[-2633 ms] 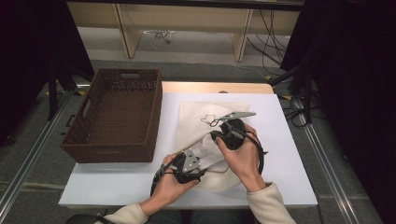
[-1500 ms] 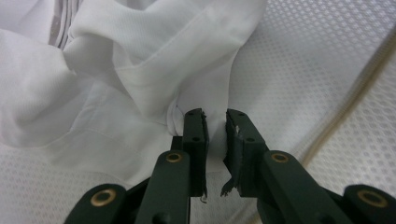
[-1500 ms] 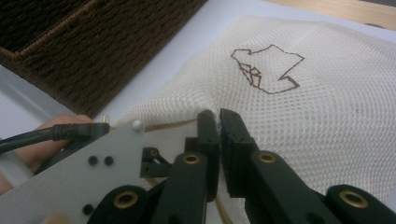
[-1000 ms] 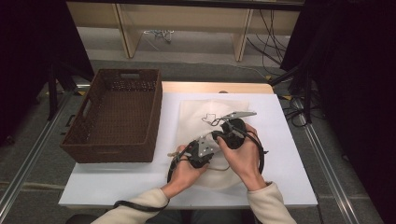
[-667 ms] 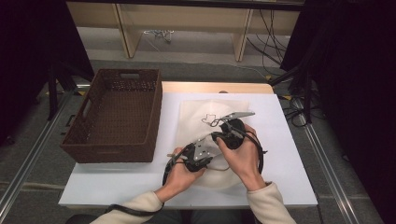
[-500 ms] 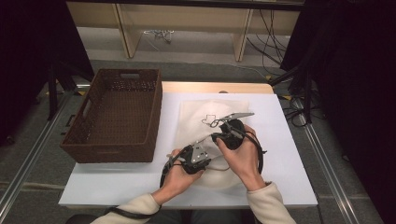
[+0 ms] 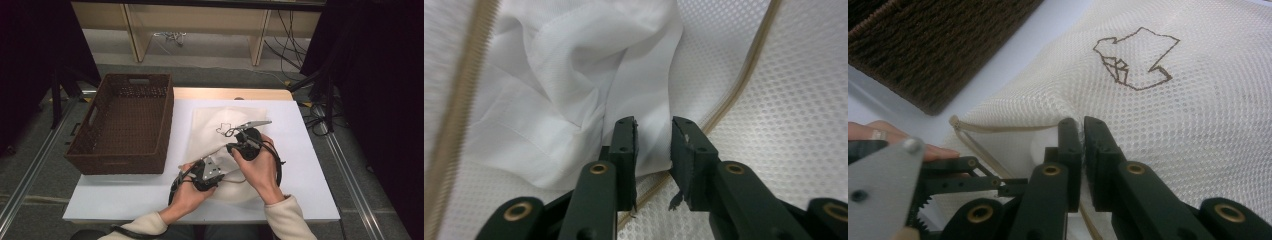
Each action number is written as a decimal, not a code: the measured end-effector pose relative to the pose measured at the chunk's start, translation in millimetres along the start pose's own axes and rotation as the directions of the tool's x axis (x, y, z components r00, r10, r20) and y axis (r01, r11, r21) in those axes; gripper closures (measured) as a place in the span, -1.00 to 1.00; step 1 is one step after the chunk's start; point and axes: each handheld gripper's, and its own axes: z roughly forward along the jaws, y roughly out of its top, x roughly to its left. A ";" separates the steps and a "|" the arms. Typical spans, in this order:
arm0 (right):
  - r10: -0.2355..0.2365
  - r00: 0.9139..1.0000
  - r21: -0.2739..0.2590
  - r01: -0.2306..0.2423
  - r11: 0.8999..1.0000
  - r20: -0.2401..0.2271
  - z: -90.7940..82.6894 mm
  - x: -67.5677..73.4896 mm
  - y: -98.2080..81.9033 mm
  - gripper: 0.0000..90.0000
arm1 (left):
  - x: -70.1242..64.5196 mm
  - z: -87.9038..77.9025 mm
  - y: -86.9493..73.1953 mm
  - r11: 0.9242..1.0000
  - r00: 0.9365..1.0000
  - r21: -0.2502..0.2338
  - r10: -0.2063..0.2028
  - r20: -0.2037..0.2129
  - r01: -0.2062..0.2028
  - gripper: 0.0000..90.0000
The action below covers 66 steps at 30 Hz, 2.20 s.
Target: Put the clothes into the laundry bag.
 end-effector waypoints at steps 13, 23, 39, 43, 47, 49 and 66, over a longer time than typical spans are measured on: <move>0.002 1.000 0.018 -0.002 1.000 0.005 -1.6 -0.7 1.1 0.94 | 5.7 23.7 12.2 1.000 0.999 -0.010 -0.021 -0.044 0.021 0.71; 0.013 1.000 0.020 -0.013 1.000 0.011 -1.2 -2.8 0.4 0.93 | 7.2 43.2 20.5 0.996 0.994 -0.061 -0.067 -0.082 0.062 0.70; 0.054 0.999 0.112 -0.054 0.992 0.004 9.7 -6.3 -4.1 0.84 | 1.4 13.3 9.4 0.999 1.000 -0.042 -0.026 -0.001 0.026 0.26; 0.068 0.998 0.118 -0.067 0.991 0.000 11.5 -6.4 -5.0 0.82 | 0.5 2.2 5.7 0.998 0.999 -0.047 -0.029 0.014 0.030 0.23; 0.077 0.997 0.126 -0.078 0.989 0.011 12.5 -5.1 -5.5 0.79 | -1.5 -10.1 2.6 0.998 0.999 -0.063 -0.028 0.022 0.029 0.22; 0.067 0.998 0.125 -0.066 0.990 -0.002 13.1 -6.9 -5.2 0.77 | -2.9 -14.8 0.4 0.997 0.999 -0.067 -0.030 0.035 0.032 0.23; 0.066 0.997 -0.004 -0.066 0.998 -0.026 -9.3 -4.7 1.7 0.42 | 10.9 -61.6 -19.4 0.986 0.994 -0.124 -0.111 -0.009 0.109 0.34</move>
